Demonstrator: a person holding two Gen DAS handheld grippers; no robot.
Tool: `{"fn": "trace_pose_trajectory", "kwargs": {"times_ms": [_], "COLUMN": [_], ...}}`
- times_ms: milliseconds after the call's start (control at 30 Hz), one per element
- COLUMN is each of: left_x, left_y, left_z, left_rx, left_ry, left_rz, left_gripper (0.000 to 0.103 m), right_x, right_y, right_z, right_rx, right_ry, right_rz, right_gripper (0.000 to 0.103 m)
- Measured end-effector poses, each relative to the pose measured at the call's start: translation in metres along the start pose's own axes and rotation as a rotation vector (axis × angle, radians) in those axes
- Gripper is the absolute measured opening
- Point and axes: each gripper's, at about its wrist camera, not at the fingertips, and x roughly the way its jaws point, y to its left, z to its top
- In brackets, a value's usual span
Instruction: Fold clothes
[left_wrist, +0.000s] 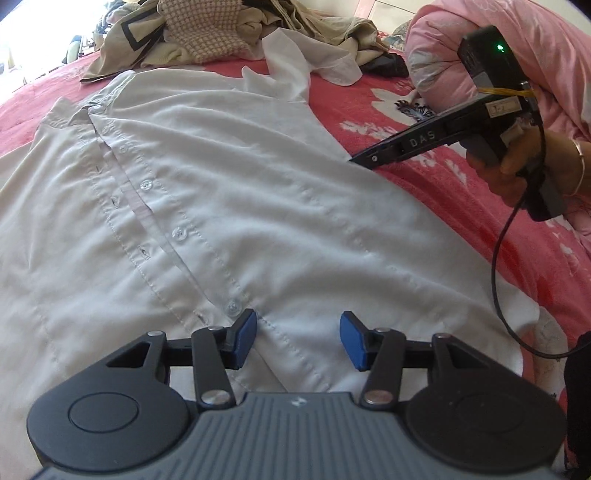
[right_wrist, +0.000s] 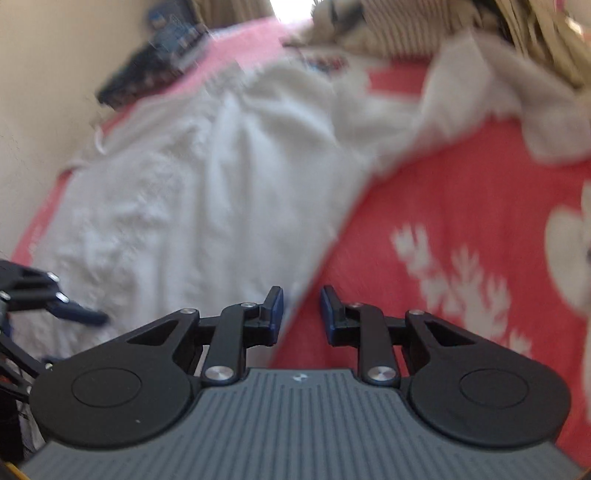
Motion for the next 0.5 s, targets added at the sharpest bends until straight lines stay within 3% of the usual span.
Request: {"fn": "trace_pose_trajectory", "kwargs": {"times_ms": [100, 200, 267, 500], "left_x": [-0.001, 0.000, 0.000, -0.002], "left_y": [-0.002, -0.004, -0.002, 0.008], "left_z": [-0.001, -0.002, -0.002, 0.000], "left_rx": [0.021, 0.027, 0.014, -0.053], "left_ry": [-0.001, -0.004, -0.005, -0.002], "left_rz": [0.011, 0.012, 0.006, -0.029], "left_gripper": [0.053, 0.054, 0.054, 0.054], "right_x": [-0.014, -0.031, -0.035, -0.046], "right_y": [-0.009, -0.030, -0.062, -0.178], "right_z": [0.007, 0.025, 0.038, 0.071], "right_rx": [0.050, 0.132, 0.238, 0.761], "right_ry": [-0.031, -0.124, -0.167, -0.331], "right_rz": [0.044, 0.001, -0.082, -0.159], "right_gripper": [0.019, 0.022, 0.023, 0.028]}}
